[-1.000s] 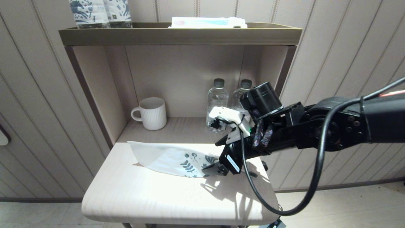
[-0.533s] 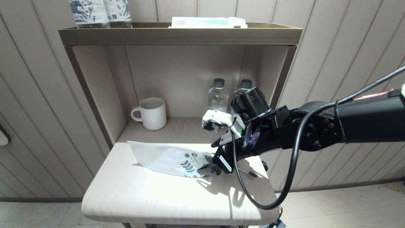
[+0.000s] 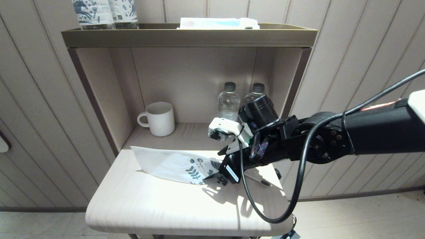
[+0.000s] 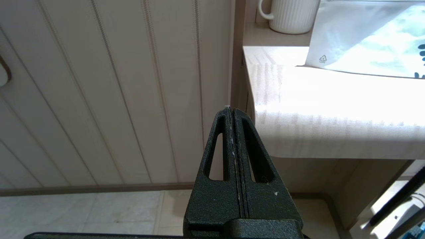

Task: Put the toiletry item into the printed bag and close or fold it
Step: Pick up the storage bag

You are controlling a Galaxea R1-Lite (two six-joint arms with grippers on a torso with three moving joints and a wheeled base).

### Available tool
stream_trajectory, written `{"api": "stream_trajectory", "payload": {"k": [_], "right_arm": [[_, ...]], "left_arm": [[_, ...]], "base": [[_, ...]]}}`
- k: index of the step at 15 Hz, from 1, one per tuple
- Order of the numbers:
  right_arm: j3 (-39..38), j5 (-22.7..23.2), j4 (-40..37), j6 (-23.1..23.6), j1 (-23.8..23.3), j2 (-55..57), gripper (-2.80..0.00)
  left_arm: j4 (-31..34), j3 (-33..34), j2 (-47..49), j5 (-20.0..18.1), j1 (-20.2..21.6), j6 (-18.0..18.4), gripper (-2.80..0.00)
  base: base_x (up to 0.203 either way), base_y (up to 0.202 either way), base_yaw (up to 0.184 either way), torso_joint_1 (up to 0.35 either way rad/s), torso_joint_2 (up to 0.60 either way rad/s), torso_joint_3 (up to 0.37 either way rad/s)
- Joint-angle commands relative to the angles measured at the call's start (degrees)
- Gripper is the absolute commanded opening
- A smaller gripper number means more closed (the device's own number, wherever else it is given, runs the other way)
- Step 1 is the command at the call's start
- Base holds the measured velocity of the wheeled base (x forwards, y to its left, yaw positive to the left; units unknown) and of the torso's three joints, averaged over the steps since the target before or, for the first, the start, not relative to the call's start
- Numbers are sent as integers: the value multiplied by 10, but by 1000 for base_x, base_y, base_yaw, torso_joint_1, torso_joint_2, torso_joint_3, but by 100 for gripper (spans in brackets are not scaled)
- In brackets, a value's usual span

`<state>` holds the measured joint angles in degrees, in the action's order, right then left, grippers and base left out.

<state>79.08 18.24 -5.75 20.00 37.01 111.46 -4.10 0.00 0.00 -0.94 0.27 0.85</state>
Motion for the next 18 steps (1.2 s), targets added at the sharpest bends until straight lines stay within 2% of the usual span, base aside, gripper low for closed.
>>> {"api": "stream_trajectory", "payload": {"k": [1, 11, 12, 14, 15, 17, 18], "right_arm": [[1, 1, 0, 1, 3, 0, 0], [-3, 1, 12, -11, 3, -6, 0], [-10, 1, 21, -12, 4, -7, -280], [-34, 1, 70, -18, 11, -9, -280], [-38, 1, 84, -44, 14, -11, -280], [-38, 1, 87, -57, 14, -12, 0], [-38, 1, 87, -59, 14, -11, 0]], "left_arm": [[0, 0, 0, 0, 1, 0, -280], [0, 0, 0, 0, 0, 0, -280], [0, 0, 0, 0, 0, 0, -280], [0, 0, 0, 1, 0, 0, -280], [0, 0, 0, 0, 0, 0, -280], [0, 0, 0, 0, 0, 0, -280], [0, 0, 0, 0, 0, 0, -280]], "base": [[0, 0, 0, 0, 0, 0], [0, 0, 0, 0, 0, 0], [0, 0, 0, 0, 0, 0], [0, 0, 0, 0, 0, 0], [0, 0, 0, 0, 0, 0], [0, 0, 0, 0, 0, 0], [0, 0, 0, 0, 0, 0]]}}
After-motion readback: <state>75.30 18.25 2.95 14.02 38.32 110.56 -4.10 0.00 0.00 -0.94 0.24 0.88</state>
